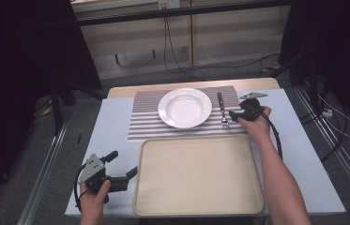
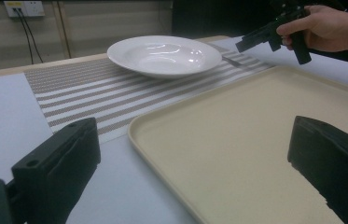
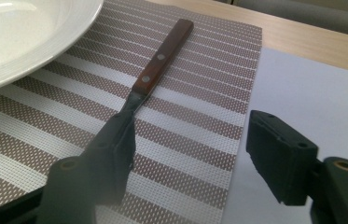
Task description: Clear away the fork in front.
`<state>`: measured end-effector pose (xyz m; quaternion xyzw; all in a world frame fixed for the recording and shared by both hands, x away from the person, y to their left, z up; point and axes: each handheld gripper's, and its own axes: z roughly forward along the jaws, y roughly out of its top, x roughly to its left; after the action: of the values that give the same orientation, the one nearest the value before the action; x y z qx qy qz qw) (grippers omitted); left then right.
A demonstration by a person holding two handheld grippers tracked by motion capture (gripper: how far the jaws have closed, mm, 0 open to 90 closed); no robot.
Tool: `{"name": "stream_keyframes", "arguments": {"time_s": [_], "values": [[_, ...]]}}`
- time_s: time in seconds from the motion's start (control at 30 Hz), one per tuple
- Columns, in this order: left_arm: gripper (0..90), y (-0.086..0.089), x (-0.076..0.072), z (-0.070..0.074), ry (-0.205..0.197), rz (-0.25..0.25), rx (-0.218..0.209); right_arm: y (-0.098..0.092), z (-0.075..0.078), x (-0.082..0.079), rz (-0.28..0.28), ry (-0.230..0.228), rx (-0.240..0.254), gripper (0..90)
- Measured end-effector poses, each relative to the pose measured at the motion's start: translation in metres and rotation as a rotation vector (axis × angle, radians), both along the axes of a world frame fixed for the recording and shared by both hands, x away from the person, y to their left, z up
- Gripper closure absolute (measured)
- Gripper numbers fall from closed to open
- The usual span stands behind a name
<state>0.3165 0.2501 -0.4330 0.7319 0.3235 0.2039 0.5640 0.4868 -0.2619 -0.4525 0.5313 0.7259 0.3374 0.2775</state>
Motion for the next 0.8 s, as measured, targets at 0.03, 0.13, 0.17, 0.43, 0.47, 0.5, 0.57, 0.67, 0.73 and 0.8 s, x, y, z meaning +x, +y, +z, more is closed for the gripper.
{"name": "stream_keyframes", "arguments": {"time_s": [0.03,0.13,0.17,0.43,0.47,0.5,0.57,0.67,0.73,0.8], "values": [[2.6,0.0,0.0,0.0,0.0,0.0,0.0,0.0,0.0,0.0,0.0,0.0,0.0,34.2],[2.6,0.0,0.0,0.0,0.001,0.001,0.001,0.005,-0.001,0.004,0.019,0.009,-0.003,38.4],[2.6,0.0,0.0,0.0,0.001,0.001,0.001,0.005,-0.001,0.004,0.019,0.009,-0.003,38.4],[2.6,-0.002,-0.001,-0.001,0.008,0.001,-0.003,0.02,-0.002,0.016,0.046,0.008,-0.011,43.1],[2.6,-0.002,-0.001,-0.001,0.006,-0.002,-0.002,0.022,-0.004,0.018,0.055,0.021,-0.017,42.8],[2.6,-0.002,-0.001,-0.001,0.006,-0.001,0.0,0.026,-0.007,0.021,0.066,0.043,-0.042,43.2],[2.6,0.0,0.0,-0.001,0.007,0.004,0.002,0.029,-0.009,0.023,0.071,0.06,-0.026,43.5],[2.6,0.001,0.0,-0.001,0.007,0.007,0.001,0.032,-0.012,0.025,0.08,0.085,-0.017,60.3],[2.6,0.001,0.0,-0.001,0.009,0.009,0.001,0.032,-0.012,0.026,0.09,0.097,0.01,69.7],[2.6,0.002,0.0,-0.001,0.013,0.01,-0.007,0.03,-0.01,0.025,0.075,0.109,0.02,80.8]]}}
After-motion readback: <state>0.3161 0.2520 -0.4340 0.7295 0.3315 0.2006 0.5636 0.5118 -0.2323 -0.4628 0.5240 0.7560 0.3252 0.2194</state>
